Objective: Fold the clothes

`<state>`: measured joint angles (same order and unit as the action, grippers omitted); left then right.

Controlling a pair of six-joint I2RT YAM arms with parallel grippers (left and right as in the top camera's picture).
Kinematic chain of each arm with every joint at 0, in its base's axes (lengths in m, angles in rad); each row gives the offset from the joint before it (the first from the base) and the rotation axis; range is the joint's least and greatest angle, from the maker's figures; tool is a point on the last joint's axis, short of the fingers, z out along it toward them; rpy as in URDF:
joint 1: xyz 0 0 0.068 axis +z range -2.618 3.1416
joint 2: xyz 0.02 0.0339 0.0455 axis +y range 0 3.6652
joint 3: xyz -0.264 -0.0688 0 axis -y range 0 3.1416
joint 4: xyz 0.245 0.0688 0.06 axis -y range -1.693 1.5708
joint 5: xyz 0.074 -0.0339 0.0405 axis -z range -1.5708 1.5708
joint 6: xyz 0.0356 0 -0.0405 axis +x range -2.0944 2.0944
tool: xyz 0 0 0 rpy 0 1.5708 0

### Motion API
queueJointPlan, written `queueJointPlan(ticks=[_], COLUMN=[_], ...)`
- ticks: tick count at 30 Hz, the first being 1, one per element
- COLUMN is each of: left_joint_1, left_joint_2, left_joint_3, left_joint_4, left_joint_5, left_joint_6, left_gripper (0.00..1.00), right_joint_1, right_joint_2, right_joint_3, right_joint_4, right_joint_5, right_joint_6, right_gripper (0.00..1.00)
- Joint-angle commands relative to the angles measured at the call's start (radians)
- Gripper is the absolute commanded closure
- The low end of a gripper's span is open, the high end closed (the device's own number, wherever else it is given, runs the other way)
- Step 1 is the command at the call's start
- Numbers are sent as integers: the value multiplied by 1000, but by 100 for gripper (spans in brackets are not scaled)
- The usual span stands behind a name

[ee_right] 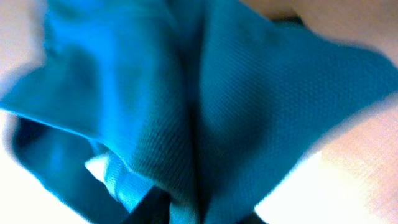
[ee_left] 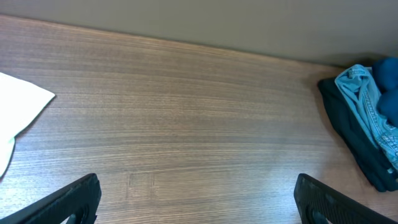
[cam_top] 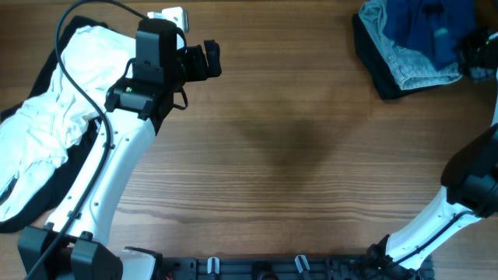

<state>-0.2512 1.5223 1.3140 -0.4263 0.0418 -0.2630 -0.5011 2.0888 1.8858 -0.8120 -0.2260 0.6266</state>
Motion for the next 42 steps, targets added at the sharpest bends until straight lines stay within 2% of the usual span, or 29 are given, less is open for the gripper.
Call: queueJointPlan(ticks=[1,3,7,9,12,17,23,26,29,34,38,42], left_joint_1=[3,4,3,3,4,4,4,4,4,4,4,4], left_joint_2=[2,2,2,2,2,2,2,2,2,2,2,2], left_joint_3=[1,1,1,1,1,1,1,1,1,1,1,1], left_joint_4=[3,3,3,4,3,3,3,3,3,-73,-80,-80], left_joint_5=[-13,-13,-6,-6,-6,-6,-7,-7,-6,-6,-6,-6], left_joint_6=[23,23,23,23,23,24,24,24,24,24,24,24], left_gripper=[0,0,0,0,0,0,0,0,0,0,0,0], right_joint_1=[-26,-51,-80,-60,32,153,131,131,131,132,132,131], right_joint_2=[-32,-46,-169,-215,-182,64,394,470,360,-150,-581,-838], right_joint_3=[5,5,5,5,4,4,4,4,6,7,6,6], right_joint_4=[-87,-128,-84,24,230,556,394,298,278,186,-72,-140], right_joint_5=[92,87,-40,-96,-103,145,182,174,174,173,53,45], right_joint_6=[-101,-119,-342,-439,-565,-574,-537,-518,-522,-546,-544,-546], right_gripper=[25,18,13,13,10,3,1,1,1,0,0,0])
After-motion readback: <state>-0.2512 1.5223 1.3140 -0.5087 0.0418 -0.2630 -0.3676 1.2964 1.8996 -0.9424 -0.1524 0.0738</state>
